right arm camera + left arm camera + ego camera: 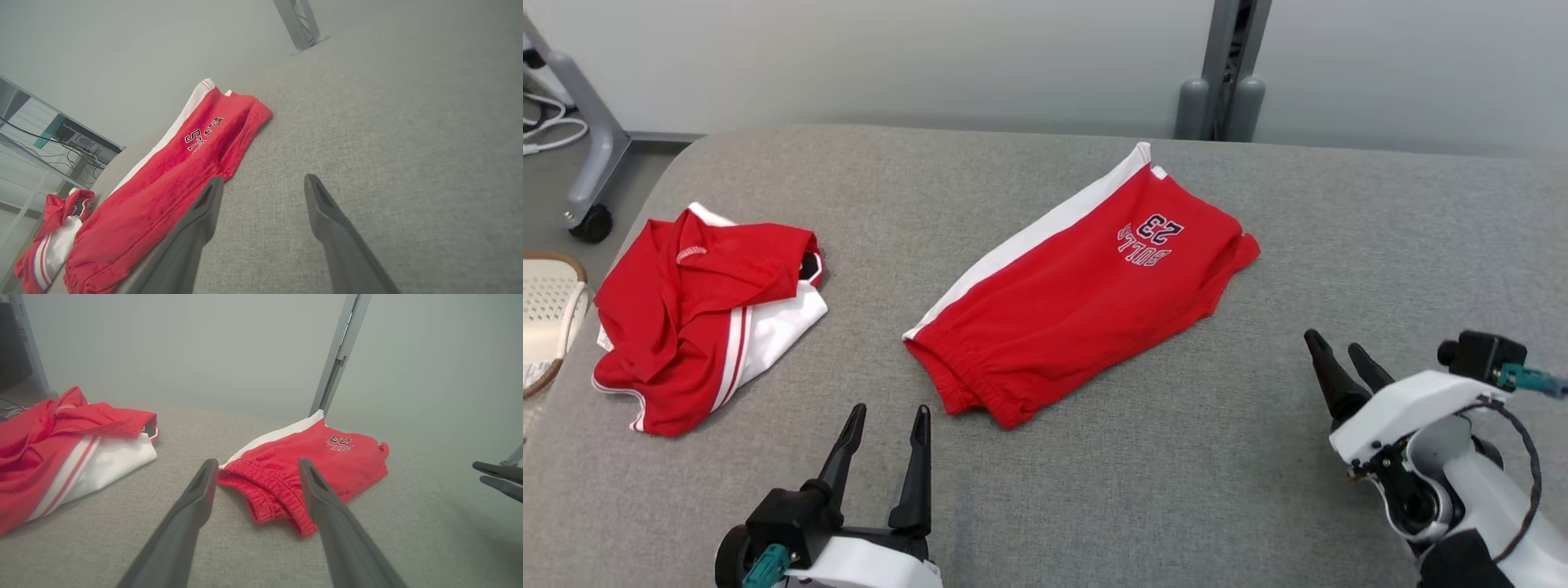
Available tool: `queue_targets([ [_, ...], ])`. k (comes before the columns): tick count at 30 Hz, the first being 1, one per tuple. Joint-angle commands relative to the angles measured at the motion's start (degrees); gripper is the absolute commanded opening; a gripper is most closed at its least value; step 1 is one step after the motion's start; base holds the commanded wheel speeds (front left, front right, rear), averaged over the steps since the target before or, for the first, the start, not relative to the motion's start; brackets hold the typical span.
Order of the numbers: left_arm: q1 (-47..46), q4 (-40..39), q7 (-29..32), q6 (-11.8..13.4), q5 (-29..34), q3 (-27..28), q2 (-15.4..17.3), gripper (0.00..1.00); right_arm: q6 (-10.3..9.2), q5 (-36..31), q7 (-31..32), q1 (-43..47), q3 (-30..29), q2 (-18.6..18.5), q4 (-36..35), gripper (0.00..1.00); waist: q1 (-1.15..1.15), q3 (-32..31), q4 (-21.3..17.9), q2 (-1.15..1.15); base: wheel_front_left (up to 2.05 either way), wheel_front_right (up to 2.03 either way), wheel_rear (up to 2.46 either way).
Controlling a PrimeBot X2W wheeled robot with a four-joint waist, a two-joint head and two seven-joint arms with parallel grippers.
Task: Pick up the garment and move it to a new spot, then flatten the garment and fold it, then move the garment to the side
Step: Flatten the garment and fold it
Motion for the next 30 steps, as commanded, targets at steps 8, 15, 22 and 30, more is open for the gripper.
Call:
queue_targets([
  [8, -3.53, 0.71, -0.04, -0.31, -1.57, -2.39, 0.22, 1.00, 0.01, 4.00, 9.24, -14.28, -0.29, 0.53, 13.37, 1.00, 0.00, 5.61, 5.35, 0.00, 0.00, 0.00, 0.00],
  [15, -5.51, 0.69, -0.04, 0.16, -2.94, -4.91, 0.22, 1.00, 0.01, 6.23, 12.78, -23.65, -1.97, 0.85, 23.02, 1.00, 0.00, 8.46, 9.06, 0.00, 0.00, 0.00, 0.00],
  [22, -6.67, 0.48, -0.04, 0.35, -3.74, -6.26, 0.22, 1.00, 0.02, 6.82, 13.75, -29.05, -2.71, -0.42, 29.51, 1.00, 0.00, 10.57, 11.82, 0.00, 0.00, 0.00, 0.00],
  [30, -7.88, 0.02, -0.04, 0.76, -4.25, -7.50, 0.22, 1.00, 0.00, 6.86, 13.92, -32.95, -2.97, -1.09, 34.66, 1.00, 0.00, 13.05, 13.84, 0.00, 0.00, 0.00, 0.00],
])
